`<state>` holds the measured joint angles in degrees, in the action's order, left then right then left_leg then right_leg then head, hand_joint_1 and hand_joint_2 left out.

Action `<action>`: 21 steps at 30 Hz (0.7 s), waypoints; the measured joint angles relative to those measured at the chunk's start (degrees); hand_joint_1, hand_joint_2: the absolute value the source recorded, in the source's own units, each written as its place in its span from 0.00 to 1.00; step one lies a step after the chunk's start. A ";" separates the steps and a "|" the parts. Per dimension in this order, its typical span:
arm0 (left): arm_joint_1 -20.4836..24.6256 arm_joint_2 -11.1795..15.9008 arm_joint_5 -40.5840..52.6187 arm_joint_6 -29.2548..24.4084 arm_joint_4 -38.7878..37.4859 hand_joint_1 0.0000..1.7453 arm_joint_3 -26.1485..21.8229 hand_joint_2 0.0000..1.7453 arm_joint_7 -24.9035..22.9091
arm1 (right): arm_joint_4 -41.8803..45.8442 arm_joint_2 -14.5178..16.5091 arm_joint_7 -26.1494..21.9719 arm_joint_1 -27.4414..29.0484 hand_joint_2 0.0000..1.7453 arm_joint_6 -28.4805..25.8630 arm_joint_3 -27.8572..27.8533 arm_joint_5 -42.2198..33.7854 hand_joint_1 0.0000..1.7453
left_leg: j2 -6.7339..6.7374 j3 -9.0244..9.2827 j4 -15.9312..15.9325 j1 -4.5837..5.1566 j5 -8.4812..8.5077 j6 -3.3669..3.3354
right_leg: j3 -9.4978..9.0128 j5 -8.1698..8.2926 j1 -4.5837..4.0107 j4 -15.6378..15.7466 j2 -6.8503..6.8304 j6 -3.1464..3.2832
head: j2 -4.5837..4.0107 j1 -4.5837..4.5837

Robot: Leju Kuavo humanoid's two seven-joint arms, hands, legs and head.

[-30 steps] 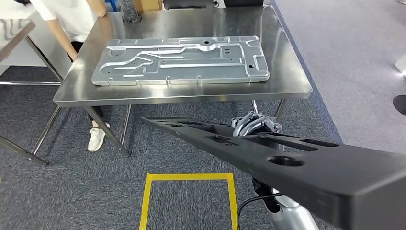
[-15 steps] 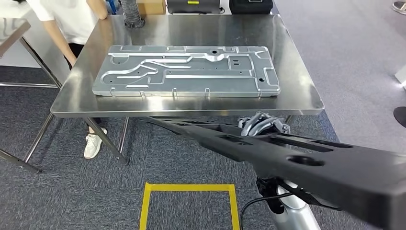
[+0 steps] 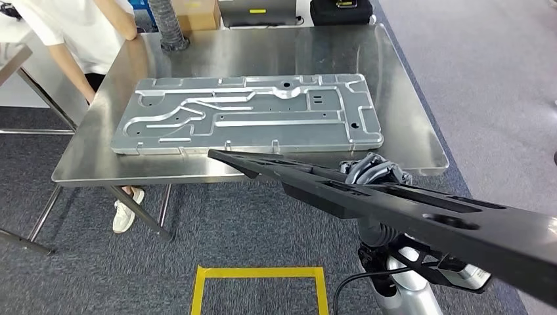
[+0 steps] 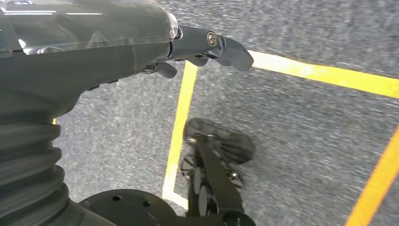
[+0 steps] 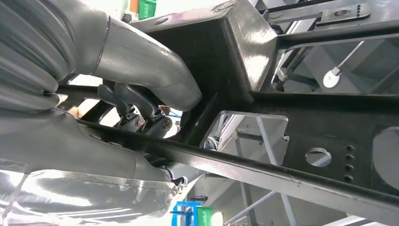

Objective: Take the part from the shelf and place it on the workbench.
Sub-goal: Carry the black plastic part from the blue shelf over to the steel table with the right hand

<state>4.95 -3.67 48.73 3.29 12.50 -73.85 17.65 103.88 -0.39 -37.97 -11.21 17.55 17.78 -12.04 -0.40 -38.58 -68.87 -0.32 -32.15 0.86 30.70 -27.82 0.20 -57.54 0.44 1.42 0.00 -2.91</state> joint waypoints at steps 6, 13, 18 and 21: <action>-0.22 -0.01 -0.43 -0.38 0.00 0.00 -0.02 1.00 0.03 | 0.57 0.71 0.01 0.07 1.00 0.26 -0.15 -0.05 1.00 | -0.07 2.61 10.17 0.41 8.61 -1.67 | -2.70 -2.73 -0.30 -1.04 0.34 -1.72 | 0.00 0.01; -0.10 0.02 -0.21 0.00 0.00 0.00 -0.04 1.00 0.71 | -2.14 0.54 0.59 -2.74 1.00 -11.98 -4.23 2.47 1.00 | -0.13 5.35 10.65 0.55 6.46 -2.98 | 8.81 -7.81 0.13 -16.76 0.07 -3.03 | 0.00 0.00; -0.03 -0.14 0.65 0.03 -0.02 0.00 -0.02 1.00 1.33 | -18.94 -2.78 7.24 -15.96 1.00 -37.76 -15.61 25.17 1.00 | -0.47 7.59 10.64 1.05 4.75 -2.83 | 6.60 3.79 -0.62 -2.36 0.00 -1.29 | -0.01 0.03; 0.02 -0.07 1.34 0.01 -0.01 0.00 0.03 1.00 1.57 | -30.34 -6.25 15.48 -25.17 1.00 -48.97 -18.48 43.83 1.00 | -0.54 7.64 10.53 1.25 4.42 -2.13 | 6.15 4.70 -0.55 -0.61 -0.10 -0.68 | 0.00 0.09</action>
<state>4.97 -3.74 50.07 3.30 12.50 -73.83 19.23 73.53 -6.64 -22.49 -36.38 -31.42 -0.70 31.79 -0.94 -30.94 -58.34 0.94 -27.74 -1.26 36.85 -23.12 -0.35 -58.16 0.34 0.75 0.00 -2.82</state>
